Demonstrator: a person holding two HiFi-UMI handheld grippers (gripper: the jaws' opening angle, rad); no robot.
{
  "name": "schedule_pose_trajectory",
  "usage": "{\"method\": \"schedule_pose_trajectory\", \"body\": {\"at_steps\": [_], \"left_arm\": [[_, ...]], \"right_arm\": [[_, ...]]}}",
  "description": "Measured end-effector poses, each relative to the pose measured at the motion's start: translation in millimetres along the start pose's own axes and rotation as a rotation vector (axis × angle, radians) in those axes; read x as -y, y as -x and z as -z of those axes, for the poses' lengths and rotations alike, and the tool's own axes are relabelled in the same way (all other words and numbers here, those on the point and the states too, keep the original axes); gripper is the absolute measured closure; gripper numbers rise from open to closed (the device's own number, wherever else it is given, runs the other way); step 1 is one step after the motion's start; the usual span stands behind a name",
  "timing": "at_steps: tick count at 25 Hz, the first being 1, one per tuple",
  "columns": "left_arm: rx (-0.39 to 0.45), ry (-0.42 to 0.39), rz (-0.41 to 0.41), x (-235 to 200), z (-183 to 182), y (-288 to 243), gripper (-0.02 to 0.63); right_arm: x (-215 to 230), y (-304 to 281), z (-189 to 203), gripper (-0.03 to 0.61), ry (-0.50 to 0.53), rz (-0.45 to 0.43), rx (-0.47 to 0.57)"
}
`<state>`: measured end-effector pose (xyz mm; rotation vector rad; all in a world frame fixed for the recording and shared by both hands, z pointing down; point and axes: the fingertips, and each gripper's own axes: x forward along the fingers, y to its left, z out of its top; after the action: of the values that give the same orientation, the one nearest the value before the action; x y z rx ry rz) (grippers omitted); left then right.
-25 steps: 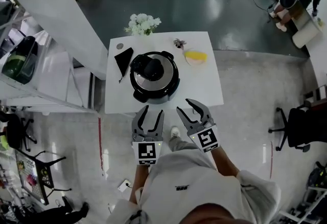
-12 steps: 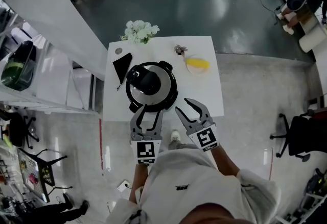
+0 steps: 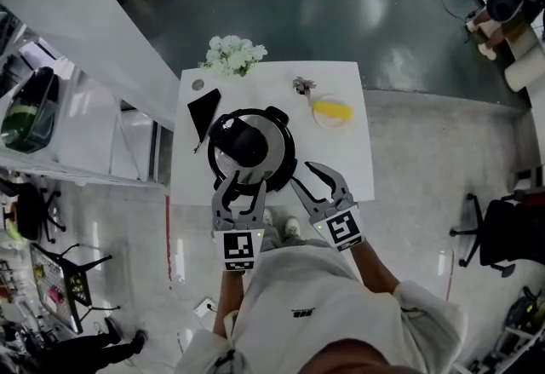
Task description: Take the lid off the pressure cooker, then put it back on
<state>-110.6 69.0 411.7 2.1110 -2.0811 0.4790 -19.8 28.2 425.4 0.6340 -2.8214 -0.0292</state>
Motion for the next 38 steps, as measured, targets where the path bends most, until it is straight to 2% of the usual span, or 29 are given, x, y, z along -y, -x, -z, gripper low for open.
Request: {"method": "schedule_pose_trajectory", "body": {"at_steps": [3, 9, 17, 24, 30, 38], "left_arm": [[-0.009, 0.0, 0.003, -5, 1, -7, 0.38], [-0.022, 0.0, 0.023, -18, 2, -21, 0.359], [-0.052, 0.002, 0.089, -36, 7, -44, 0.305], [-0.115, 0.014, 0.179, -44, 22, -63, 0.268], [-0.167, 0.002, 0.248, -44, 30, -77, 0.262], [-0.278, -0.036, 0.32, -37, 48, -97, 0.261]], "right_arm": [[0, -5, 0, 0.413, -0.039, -0.004, -0.036], [2, -21, 1, 0.413, -0.038, -0.006, -0.047], [8, -48, 2, 0.413, -0.03, 0.002, -0.065], [3, -68, 9, 0.413, -0.051, 0.01, -0.113], [-2, -79, 15, 0.413, -0.054, 0.005, -0.152], [1, -88, 19, 0.413, -0.065, 0.031, -0.164]]}}
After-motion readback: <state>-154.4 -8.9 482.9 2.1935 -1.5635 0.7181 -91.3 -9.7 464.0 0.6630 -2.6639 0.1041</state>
